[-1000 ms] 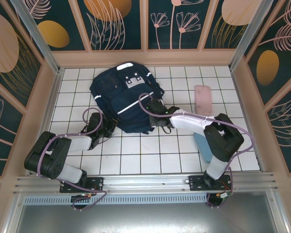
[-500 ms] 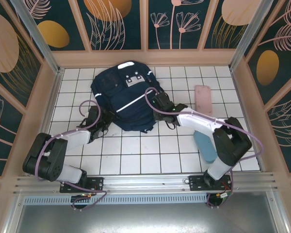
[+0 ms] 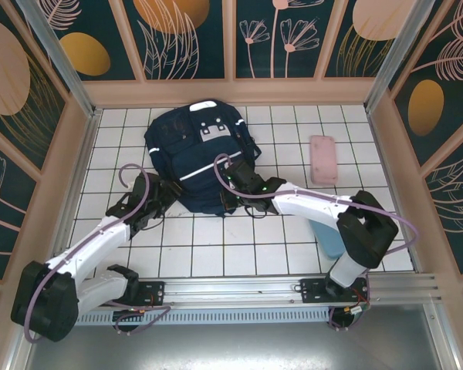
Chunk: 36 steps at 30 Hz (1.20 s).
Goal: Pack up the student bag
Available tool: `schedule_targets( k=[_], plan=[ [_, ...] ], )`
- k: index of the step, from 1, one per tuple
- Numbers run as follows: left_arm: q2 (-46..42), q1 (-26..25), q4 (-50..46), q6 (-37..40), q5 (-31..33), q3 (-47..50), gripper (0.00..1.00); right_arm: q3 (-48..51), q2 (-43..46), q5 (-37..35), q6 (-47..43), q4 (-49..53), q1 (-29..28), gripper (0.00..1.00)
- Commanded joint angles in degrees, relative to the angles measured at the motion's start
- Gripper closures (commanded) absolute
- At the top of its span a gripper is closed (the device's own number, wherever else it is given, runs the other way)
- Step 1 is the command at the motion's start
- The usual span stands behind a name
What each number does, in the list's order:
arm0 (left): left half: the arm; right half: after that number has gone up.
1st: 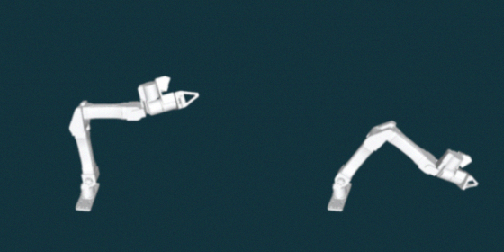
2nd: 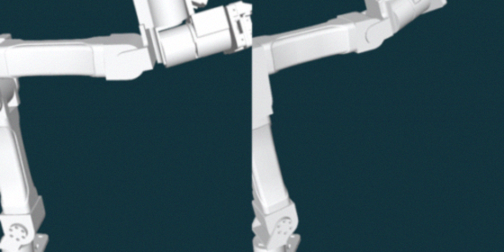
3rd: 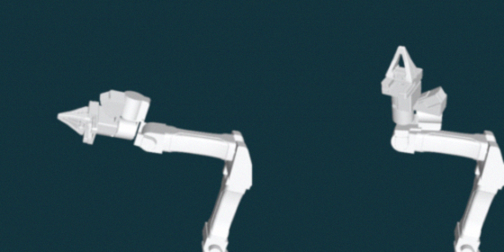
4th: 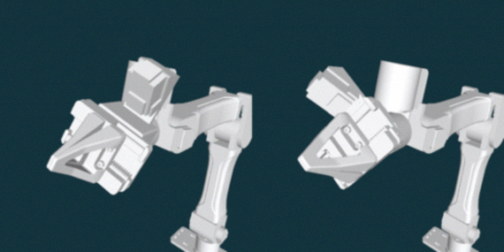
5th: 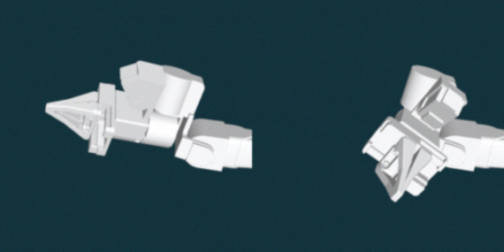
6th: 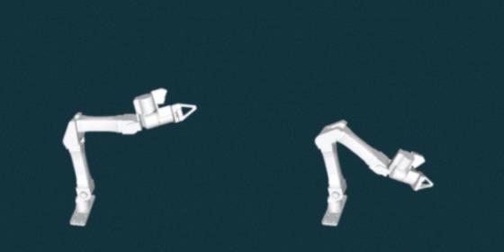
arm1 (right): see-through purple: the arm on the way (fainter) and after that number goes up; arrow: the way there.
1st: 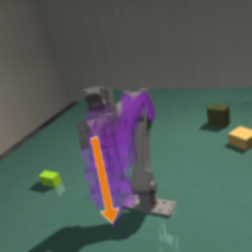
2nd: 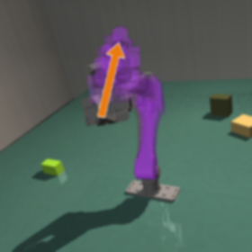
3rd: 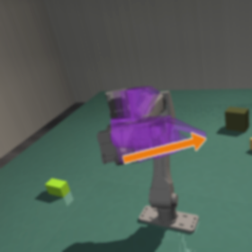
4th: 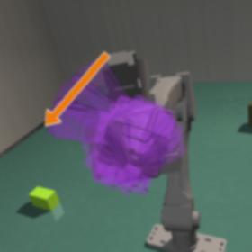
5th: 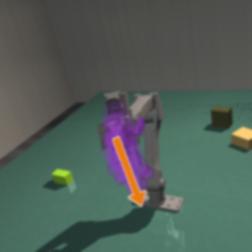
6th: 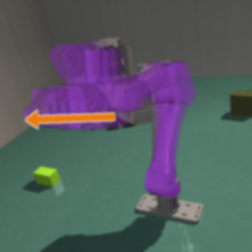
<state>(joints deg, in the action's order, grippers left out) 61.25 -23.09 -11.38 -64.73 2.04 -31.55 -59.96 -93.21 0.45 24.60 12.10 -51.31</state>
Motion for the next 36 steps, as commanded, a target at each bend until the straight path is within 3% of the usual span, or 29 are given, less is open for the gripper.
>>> schedule_targets(
  k=[1, 2, 5, 8, 13, 18, 20, 26, 32, 36],
  plan=[
    [-1.16, -2.27, -4.54, -1.98, -1.94, -0.22, 0.39, -0.42, 1.04, -2.41, 1.85, -0.17, 1.60, 0.75],
    [-0.84, -3.29, -3.06, -3.28, -2.74, 0.14, 0.39, 0.90, 2.08, -1.90, 1.55, -0.82, 2.62, 0.64],
    [0.86, -6.73, 1.80, -6.86, -3.59, 0.87, 0.38, 3.83, 4.54, 0.65, 1.55, -2.84, 7.40, 0.44],
    [4.14, -8.23, 7.06, -8.51, -4.59, 1.40, 0.36, 5.17, 5.25, 5.55, 3.24, -6.29, 14.03, 0.34],
    [9.80, -8.39, 13.75, -9.31, -4.22, 1.30, 0.36, 0.67, -1.26, 13.86, 5.60, -11.29, 24.45, 0.31],
    [11.93, -8.43, 15.46, -9.07, -1.26, -0.33, 0.43, -8.49, -12.05, 21.54, 5.10, -12.72, 28.76, 0.31],
    [12.39, -8.41, 15.14, -9.06, -0.07, -0.36, 0.46, -11.82, -16.08, 24.41, 5.80, -12.96, 30.16, 0.33],
    [13.90, -8.46, 15.88, -8.85, 0.76, 0.39, 0.51, -16.32, -22.59, 27.98, 5.88, -11.84, 31.18, 0.53],
    [16.05, -8.34, 15.95, -7.01, 3.40, -0.99, 0.62, -12.02, -21.84, 35.56, 7.62, -15.41, 30.75, 0.84],
    [17.87, -6.99, 15.24, -4.34, 6.35, -2.62, 0.68, -6.23, -18.24, 39.39, 9.46, -19.46, 29.07, 0.89]
  ],
)
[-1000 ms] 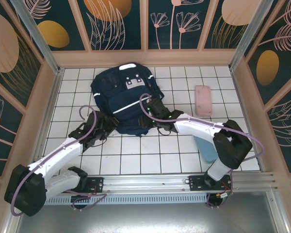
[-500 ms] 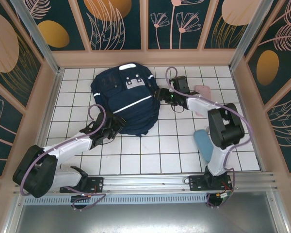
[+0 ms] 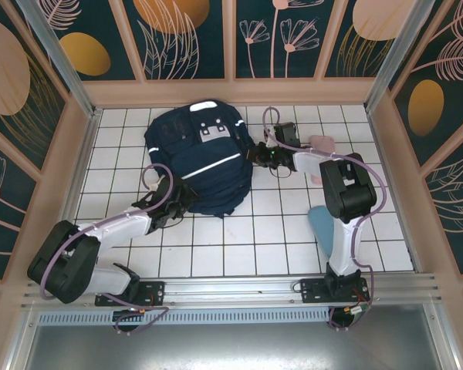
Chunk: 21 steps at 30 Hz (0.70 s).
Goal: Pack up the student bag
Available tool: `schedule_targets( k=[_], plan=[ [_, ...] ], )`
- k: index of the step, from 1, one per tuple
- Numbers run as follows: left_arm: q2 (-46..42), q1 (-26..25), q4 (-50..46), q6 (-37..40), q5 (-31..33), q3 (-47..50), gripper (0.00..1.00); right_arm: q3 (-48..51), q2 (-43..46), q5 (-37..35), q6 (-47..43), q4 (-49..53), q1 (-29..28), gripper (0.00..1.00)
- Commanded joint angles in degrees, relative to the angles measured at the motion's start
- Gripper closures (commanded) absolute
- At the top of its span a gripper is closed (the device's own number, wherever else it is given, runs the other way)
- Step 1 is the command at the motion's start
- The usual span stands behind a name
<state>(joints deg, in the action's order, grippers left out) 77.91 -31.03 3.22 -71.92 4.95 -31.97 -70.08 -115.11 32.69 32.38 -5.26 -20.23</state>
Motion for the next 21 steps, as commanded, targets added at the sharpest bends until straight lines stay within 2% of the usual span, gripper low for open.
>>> schedule_targets(
  k=[1, 4, 7, 9, 11, 15, 21],
  plan=[
    [1.64, 1.69, 0.77, 3.39, 3.99, -2.24, 0.69, 5.53, 4.74, 7.79, 2.60, -3.36, -2.58, 0.89],
    [2.51, 5.61, 2.18, 5.31, 2.61, -1.79, 0.73, 10.85, 7.59, 9.65, 7.07, -9.04, -4.66, 0.89],
    [2.36, 8.72, 1.68, 8.06, 3.23, -2.44, 0.72, 13.13, 9.56, 8.14, 10.02, -11.87, -7.50, 0.88],
    [2.03, 9.48, -0.85, 9.93, 4.21, -4.18, 0.65, 13.15, 10.12, 5.87, 10.78, -11.56, -8.77, 0.88],
    [1.22, 9.58, -3.70, 11.16, 4.98, -5.37, 0.53, 12.75, 10.88, 1.79, 10.86, -9.72, -9.43, 0.88],
    [-2.79, 9.58, -10.10, 10.40, 3.30, -5.17, 0.41, 13.19, 11.99, -1.13, 12.48, -10.22, -9.71, 0.90],
    [-12.24, 8.95, -12.23, 3.52, -3.80, 0.43, 0.39, 13.54, 12.30, -1.35, 15.03, -13.31, -10.80, 0.90]
  ],
)
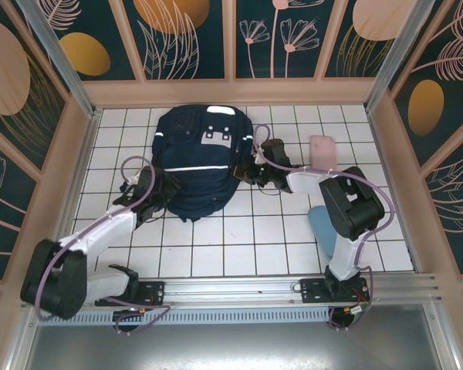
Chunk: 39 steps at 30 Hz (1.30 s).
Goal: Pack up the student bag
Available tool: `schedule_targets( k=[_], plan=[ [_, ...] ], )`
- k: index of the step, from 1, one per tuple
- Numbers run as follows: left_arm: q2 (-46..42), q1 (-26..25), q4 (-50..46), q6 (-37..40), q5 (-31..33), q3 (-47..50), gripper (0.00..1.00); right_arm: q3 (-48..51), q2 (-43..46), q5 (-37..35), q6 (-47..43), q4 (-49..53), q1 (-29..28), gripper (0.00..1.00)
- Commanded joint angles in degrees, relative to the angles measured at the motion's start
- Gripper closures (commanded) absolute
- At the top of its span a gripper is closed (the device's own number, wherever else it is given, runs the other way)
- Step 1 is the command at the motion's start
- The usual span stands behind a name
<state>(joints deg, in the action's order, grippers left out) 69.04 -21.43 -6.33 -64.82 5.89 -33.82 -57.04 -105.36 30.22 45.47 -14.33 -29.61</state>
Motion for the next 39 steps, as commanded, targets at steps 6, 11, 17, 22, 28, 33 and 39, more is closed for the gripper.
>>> schedule_targets(
  k=[6, 11, 17, 22, 28, 33, 39],
  plan=[
    [-6.79, -4.77, 1.37, -12.54, -9.05, 4.30, 0.39, 1.02, 1.80, 0.81, 3.31, -5.74, -1.42, 0.90],
    [-2.82, -6.20, 4.71, -15.51, -8.92, 4.07, 0.44, 1.83, 1.91, 0.97, 4.06, -6.46, -1.42, 0.90],
    [0.84, -6.21, 8.09, -18.50, -9.16, 4.82, 0.48, 2.38, 3.53, 2.27, 4.15, -7.16, -1.42, 0.90],
    [3.06, -6.28, 7.66, -20.24, -10.42, 4.22, 0.49, 2.71, 5.56, 5.41, 5.36, -10.39, -1.41, 0.91],
    [2.36, -6.24, 7.84, -21.22, -10.50, 5.24, 0.41, 3.28, 8.03, 8.53, 9.84, -17.32, -1.42, 0.91],
    [0.17, -6.27, 8.18, -17.85, -9.59, 5.28, 0.36, 3.08, 8.60, 7.98, 11.18, -18.20, -1.41, 0.92],
    [-2.24, -6.47, -3.00, 1.48, -7.86, -1.95, 0.34, 2.23, 8.00, 5.62, 10.29, -14.79, -1.42, 0.92]
  ],
)
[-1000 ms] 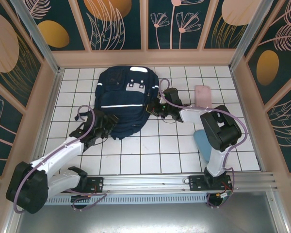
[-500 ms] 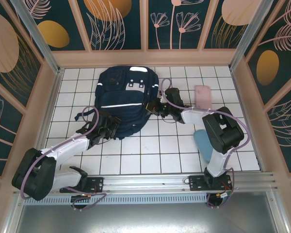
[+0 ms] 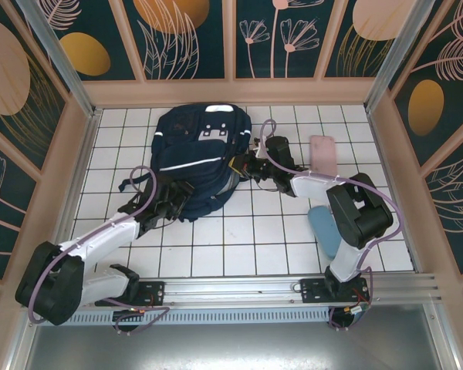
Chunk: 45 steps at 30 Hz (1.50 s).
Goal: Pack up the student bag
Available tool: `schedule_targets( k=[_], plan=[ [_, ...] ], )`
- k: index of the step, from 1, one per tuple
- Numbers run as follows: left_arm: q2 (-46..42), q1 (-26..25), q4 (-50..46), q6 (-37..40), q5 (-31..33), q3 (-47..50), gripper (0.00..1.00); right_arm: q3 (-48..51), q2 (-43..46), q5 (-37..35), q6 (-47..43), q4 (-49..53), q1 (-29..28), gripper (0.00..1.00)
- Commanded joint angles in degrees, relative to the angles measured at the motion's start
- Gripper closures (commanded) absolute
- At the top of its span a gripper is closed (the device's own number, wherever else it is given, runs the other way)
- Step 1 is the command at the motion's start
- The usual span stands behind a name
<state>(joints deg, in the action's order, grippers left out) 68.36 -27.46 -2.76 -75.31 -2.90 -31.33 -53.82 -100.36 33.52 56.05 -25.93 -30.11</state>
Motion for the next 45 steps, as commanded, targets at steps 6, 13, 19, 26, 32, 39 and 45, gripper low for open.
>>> schedule_targets(
  k=[6, 13, 19, 26, 32, 39, 45],
  plan=[
    [-1.81, -3.03, -15.37, 26.94, 2.20, -11.65, 0.37, -2.31, 2.41, 1.90, -0.64, -1.83, -0.85, 0.92],
    [5.48, -8.94, -19.00, 39.17, 5.65, -22.50, 0.42, -3.39, 2.25, 1.59, -1.34, -0.26, -0.92, 0.92],
    [18.59, -11.74, -23.56, 57.44, 11.73, -33.95, 0.37, -3.53, 2.53, 2.08, -1.98, 0.72, -0.92, 0.92],
    [25.61, -11.74, -25.93, 66.71, 18.76, -39.77, 0.42, -3.05, 3.31, 1.89, -2.38, 1.49, -0.92, 0.92],
    [25.59, -11.68, -24.86, 69.50, 15.96, -41.44, 0.47, -2.74, 3.87, 1.81, -2.76, 2.03, -0.83, 0.92],
    [28.22, -11.70, -26.14, 73.03, 20.05, -42.95, 0.64, -2.68, 4.39, 1.99, -2.67, 1.90, -0.83, 0.92],
    [27.18, -11.59, -23.78, 73.44, 18.50, -42.47, 0.62, -2.34, 4.56, 2.00, -2.88, 2.07, -0.83, 0.92]
  ],
)
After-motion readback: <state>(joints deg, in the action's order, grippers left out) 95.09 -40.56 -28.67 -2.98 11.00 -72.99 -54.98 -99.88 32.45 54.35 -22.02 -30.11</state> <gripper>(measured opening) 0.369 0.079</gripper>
